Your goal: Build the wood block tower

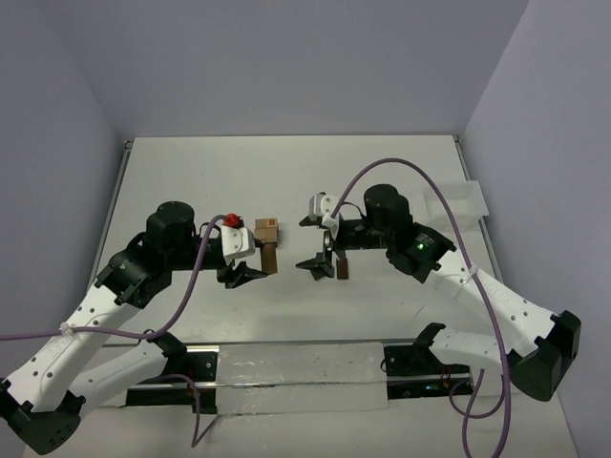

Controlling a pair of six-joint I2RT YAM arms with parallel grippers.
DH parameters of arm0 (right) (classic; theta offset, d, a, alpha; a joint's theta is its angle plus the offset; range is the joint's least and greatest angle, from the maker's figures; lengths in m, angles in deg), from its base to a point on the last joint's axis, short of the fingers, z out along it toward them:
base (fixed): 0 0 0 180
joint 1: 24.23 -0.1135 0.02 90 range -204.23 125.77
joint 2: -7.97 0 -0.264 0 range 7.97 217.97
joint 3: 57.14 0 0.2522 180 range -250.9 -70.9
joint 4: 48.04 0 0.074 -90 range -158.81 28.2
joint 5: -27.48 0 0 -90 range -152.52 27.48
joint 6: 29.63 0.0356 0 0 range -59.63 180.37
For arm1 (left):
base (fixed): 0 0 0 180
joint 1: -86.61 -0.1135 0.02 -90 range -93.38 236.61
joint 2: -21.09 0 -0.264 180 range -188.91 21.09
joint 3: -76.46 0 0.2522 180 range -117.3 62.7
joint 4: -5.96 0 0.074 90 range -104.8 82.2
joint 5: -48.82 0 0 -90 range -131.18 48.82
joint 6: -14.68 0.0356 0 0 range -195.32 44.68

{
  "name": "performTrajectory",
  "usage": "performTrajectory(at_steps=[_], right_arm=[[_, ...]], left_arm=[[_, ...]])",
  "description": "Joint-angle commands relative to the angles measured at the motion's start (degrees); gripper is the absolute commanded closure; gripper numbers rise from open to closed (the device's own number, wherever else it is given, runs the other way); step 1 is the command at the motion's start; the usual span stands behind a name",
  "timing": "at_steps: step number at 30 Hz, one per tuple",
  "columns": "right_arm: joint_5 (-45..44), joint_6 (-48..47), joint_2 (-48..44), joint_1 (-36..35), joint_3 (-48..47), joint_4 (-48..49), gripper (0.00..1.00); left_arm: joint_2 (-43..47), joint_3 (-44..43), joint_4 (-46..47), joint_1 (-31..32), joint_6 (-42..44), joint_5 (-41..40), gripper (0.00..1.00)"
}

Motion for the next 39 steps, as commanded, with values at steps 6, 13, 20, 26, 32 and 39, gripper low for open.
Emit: performTrajectory(at_steps=[6, 13, 20, 26, 32, 39], right_arm=[[0.0, 3.2, -4.9, 11.4, 2.9, -2.8, 0.0], [-1.0, 5.1, -6.2, 16.3, 5.5, -4.0, 0.0], [-1.3, 6.3, -7.7, 20.6, 7.9, -3.8, 0.0], [0.2, 6.6, -8.1, 22.2, 8.4, -3.7, 0.0], [0.8, 6.2, -7.6, 22.6, 7.9, -5.5, 0.0], [0.0, 5.3, -6.3, 22.9, 6.7, -8.1, 0.0]], left_arm=[[-13.0, -12.4, -15.0, -11.8, 21.0, 2.9, 1.0], [-24.4, -18.3, -11.8, -17.3, 17.6, 1.7, 1.0], [-31.8, -22.5, -12.8, -18.4, 22.3, -0.7, 1.0], [-37.9, -28.5, -22.6, -19.0, 38.6, -1.6, 1.0], [-41.1, -26.0, -24.9, -19.2, 51.0, -3.7, 0.92], [-48.1, -29.0, -27.3, -19.2, 54.0, -1.4, 0.94]])
